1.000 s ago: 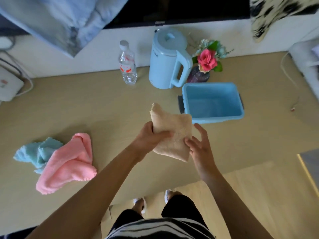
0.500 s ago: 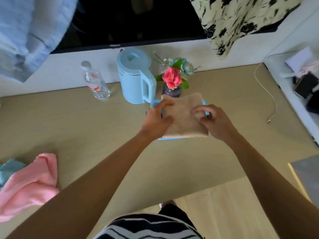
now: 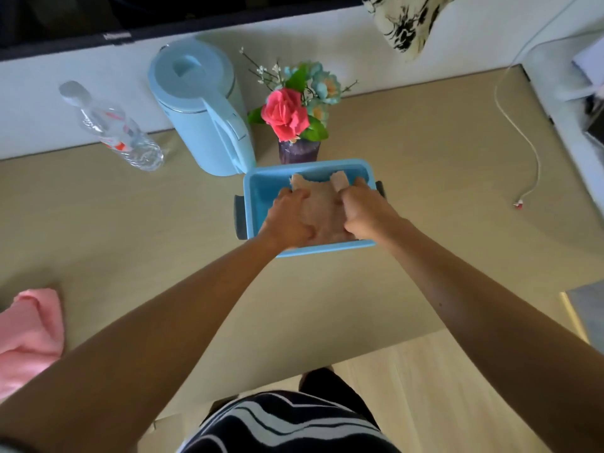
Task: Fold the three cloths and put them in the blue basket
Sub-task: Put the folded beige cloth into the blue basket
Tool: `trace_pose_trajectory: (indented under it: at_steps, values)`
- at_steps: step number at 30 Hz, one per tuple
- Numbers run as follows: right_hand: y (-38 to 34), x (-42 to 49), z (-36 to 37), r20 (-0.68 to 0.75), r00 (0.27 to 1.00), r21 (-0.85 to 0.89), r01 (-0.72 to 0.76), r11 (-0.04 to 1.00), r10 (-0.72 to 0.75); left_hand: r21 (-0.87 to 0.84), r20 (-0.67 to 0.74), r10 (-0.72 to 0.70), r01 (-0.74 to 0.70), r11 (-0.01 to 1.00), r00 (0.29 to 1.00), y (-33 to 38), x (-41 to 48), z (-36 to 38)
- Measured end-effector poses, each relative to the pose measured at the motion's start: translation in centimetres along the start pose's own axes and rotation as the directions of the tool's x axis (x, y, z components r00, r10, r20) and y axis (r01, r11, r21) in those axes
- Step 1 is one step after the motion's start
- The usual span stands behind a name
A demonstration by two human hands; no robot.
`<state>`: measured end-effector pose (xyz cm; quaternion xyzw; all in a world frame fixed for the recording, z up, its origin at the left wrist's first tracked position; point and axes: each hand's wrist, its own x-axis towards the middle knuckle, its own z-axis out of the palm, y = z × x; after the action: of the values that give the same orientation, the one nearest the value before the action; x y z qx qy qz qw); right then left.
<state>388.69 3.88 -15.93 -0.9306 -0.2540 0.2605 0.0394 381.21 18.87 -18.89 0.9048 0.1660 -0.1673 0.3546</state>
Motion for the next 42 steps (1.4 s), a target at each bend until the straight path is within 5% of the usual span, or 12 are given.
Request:
trace_pose_trajectory:
  at_steps: [9, 15, 21, 27, 32, 36, 39, 42]
  values:
    - [-0.4, 2.4, 2.6, 0.056, 0.998, -0.079, -0.033, 0.996, 0.038, 0.143, 0.101, -0.028, 0.013, 0.990, 0.995, -0.6, 2.7, 2.9]
    - [-1.0, 2.7, 2.7, 0.016, 0.998, -0.439, 0.054, 0.897, -0.052, 0.266, 0.177, -0.058, 0.009, 0.964, 0.982, -0.8, 3.4, 3.2]
    - [-0.1, 3.7, 2.3, 0.111, 0.973, -0.652, 0.224, 0.725, -0.201, 0.650, 0.102, 0.001, -0.067, 0.757, 0.995, -0.5, 2.5, 2.4]
    - [-0.1, 5.3, 4.3, 0.134, 0.979, -0.664, 0.204, 0.720, -0.153, 0.728, 0.125, 0.015, -0.102, 0.677, 0.992, -1.2, 3.3, 3.1]
    - [-0.1, 6.1, 4.7, 0.118, 0.982, -0.572, 0.190, 0.798, -0.149, 0.688, 0.129, 0.003, -0.092, 0.720, 0.992, -1.2, 3.8, 2.9]
    - [-0.3, 4.6, 2.4, 0.038, 0.991, -0.401, 0.135, 0.906, -0.130, 0.494, 0.087, 0.002, -0.045, 0.869, 0.996, -0.4, 2.6, 0.9]
    - [-0.6, 3.0, 0.4, -0.078, 0.992, -0.058, 0.094, 0.994, -0.099, 0.175, -0.011, 0.026, -0.024, 0.984, 1.000, -0.5, 0.3, -1.4]
    - [-1.6, 0.9, -0.3, -0.263, 0.965, 0.313, 0.110, 0.943, -0.025, -0.068, -0.203, 0.022, -0.037, 0.997, 0.979, -1.0, -3.5, -3.7]
